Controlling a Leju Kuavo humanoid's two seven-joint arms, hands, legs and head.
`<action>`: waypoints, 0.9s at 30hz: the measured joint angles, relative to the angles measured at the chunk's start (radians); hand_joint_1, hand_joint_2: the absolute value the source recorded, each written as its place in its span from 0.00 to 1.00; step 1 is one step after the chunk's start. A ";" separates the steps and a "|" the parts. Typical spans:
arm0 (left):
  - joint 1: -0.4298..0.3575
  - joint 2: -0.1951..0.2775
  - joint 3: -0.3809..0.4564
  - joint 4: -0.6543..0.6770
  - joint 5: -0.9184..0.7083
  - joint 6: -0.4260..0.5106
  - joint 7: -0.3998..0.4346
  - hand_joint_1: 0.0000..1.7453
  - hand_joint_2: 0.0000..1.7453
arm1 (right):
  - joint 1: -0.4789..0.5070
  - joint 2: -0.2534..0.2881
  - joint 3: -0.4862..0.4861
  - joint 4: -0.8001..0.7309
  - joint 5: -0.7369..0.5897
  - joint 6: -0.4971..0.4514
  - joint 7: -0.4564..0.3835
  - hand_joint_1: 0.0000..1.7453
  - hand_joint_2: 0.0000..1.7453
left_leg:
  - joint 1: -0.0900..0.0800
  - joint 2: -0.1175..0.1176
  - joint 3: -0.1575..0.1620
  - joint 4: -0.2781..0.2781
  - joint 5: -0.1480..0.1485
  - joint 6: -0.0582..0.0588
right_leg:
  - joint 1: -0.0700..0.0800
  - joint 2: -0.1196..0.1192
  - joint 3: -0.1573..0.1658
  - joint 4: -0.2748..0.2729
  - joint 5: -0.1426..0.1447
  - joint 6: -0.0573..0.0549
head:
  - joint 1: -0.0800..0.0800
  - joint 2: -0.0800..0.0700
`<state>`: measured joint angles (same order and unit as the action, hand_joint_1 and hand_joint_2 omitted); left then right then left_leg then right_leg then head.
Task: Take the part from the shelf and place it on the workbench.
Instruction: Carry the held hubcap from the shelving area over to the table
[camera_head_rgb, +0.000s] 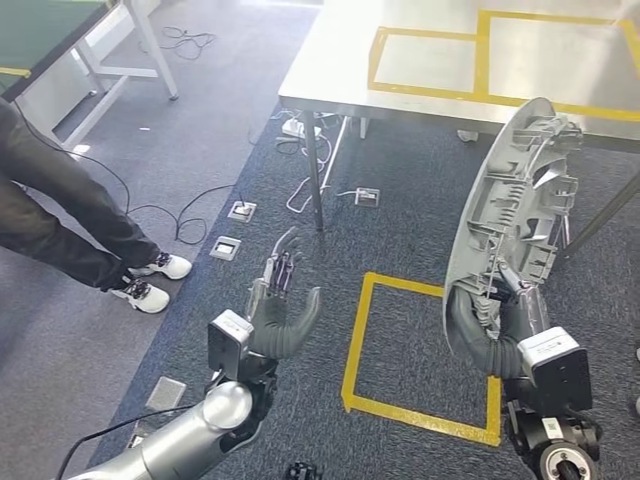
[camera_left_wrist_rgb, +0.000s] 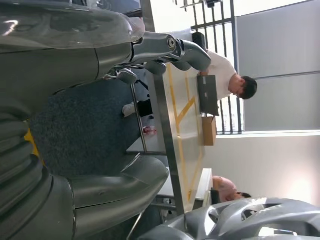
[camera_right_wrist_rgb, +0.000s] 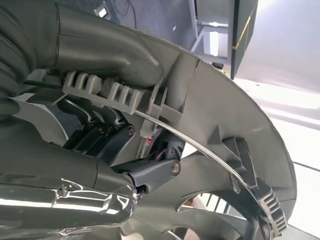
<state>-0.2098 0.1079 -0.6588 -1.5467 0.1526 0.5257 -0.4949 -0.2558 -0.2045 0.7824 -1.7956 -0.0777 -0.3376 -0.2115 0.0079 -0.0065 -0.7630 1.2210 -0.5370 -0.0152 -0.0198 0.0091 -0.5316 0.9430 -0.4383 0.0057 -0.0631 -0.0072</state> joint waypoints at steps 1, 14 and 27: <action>0.000 0.000 0.000 0.000 -0.001 0.000 0.001 0.00 1.00 | 0.000 0.000 0.000 0.000 0.000 -0.003 0.002 1.00 1.00 | -0.001 0.000 0.015 -0.066 0.043 0.004 | 0.000 0.001 0.016 0.000 -0.012 0.002 | -0.002 0.000; 0.000 -0.002 -0.001 -0.001 -0.010 -0.009 0.011 0.00 1.00 | -0.001 0.000 -0.008 -0.014 0.002 -0.015 0.007 1.00 1.00 | -0.015 -0.005 0.171 -0.282 0.156 0.056 | 0.004 -0.002 -0.104 0.293 -0.179 0.046 | 0.017 0.000; -0.003 0.000 -0.001 -0.001 -0.015 -0.004 0.017 0.00 1.00 | -0.001 0.002 -0.020 -0.016 0.000 -0.001 -0.004 1.00 1.00 | -0.011 -0.005 0.094 -0.050 0.041 0.005 | 0.007 -0.003 0.004 -0.012 0.016 -0.010 | 0.028 0.000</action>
<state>-0.2130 0.1075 -0.6602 -1.5476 0.1371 0.5213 -0.4780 -0.2566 -0.2029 0.7627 -1.8112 -0.0782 -0.3382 -0.2156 -0.0029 -0.0115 -0.6686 1.1711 -0.4963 -0.0099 -0.0123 0.0064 -0.5279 0.9313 -0.4228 -0.0039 -0.0355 -0.0072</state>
